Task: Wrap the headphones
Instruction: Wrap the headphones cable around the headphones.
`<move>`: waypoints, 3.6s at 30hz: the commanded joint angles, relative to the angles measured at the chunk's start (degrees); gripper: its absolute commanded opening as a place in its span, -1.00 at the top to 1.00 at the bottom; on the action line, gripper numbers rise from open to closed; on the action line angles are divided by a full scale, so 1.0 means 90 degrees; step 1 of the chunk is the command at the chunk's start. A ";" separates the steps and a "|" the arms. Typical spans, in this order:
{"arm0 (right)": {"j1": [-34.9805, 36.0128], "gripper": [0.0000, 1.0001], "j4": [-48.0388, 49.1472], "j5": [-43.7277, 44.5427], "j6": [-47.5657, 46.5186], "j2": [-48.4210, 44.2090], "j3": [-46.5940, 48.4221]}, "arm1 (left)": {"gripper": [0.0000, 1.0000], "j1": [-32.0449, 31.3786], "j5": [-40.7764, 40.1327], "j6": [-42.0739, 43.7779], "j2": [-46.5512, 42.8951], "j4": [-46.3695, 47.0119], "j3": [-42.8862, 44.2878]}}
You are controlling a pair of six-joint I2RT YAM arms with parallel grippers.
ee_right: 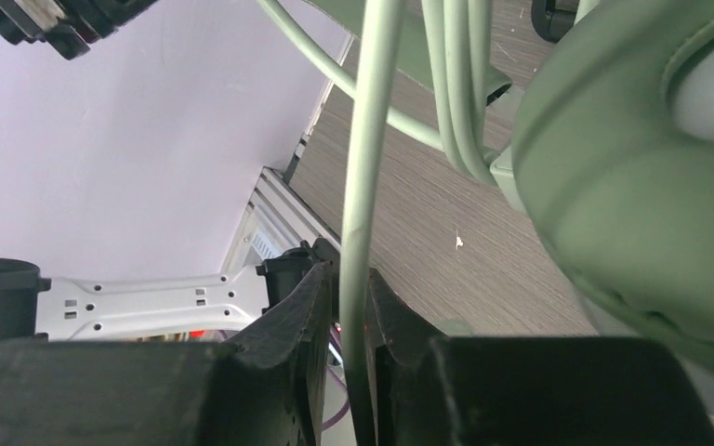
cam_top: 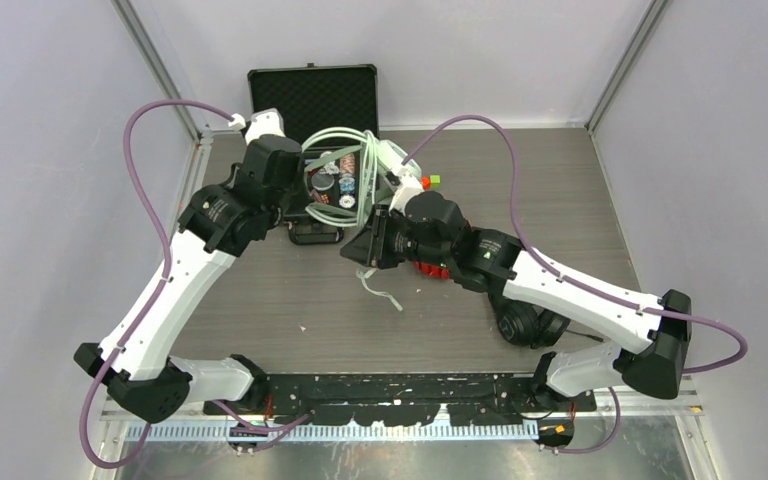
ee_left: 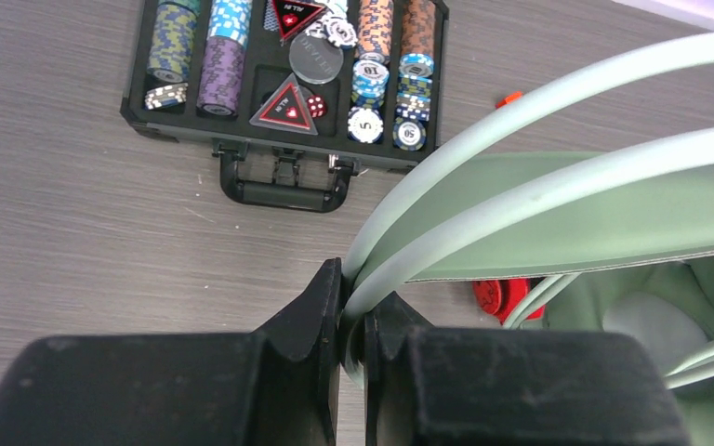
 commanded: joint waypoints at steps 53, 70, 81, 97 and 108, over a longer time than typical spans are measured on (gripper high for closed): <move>0.0762 0.07 0.1385 0.2842 -0.1642 -0.0972 -0.1196 | 1.00 0.0261 0.1405 -0.1617 -0.0659 0.2465 -0.0953; 0.0767 -0.07 0.1245 0.3050 -0.1807 -0.1191 -0.0890 | 1.00 0.0252 0.1600 -0.1576 -0.0774 0.2632 -0.1139; 0.0767 -0.25 0.0682 0.3298 -0.1488 -0.1136 -0.0490 | 1.00 0.0256 0.1643 -0.1517 -0.0796 0.2685 -0.1176; 0.0733 -0.06 0.0546 0.3348 -0.2606 -0.0981 -0.0117 | 1.00 0.0258 0.1685 -0.1508 -0.0863 0.2701 -0.1313; 0.0727 -0.28 -0.0814 0.3684 -0.1886 -0.0788 0.0588 | 1.00 0.0255 0.1674 -0.1460 -0.0850 0.2690 -0.1245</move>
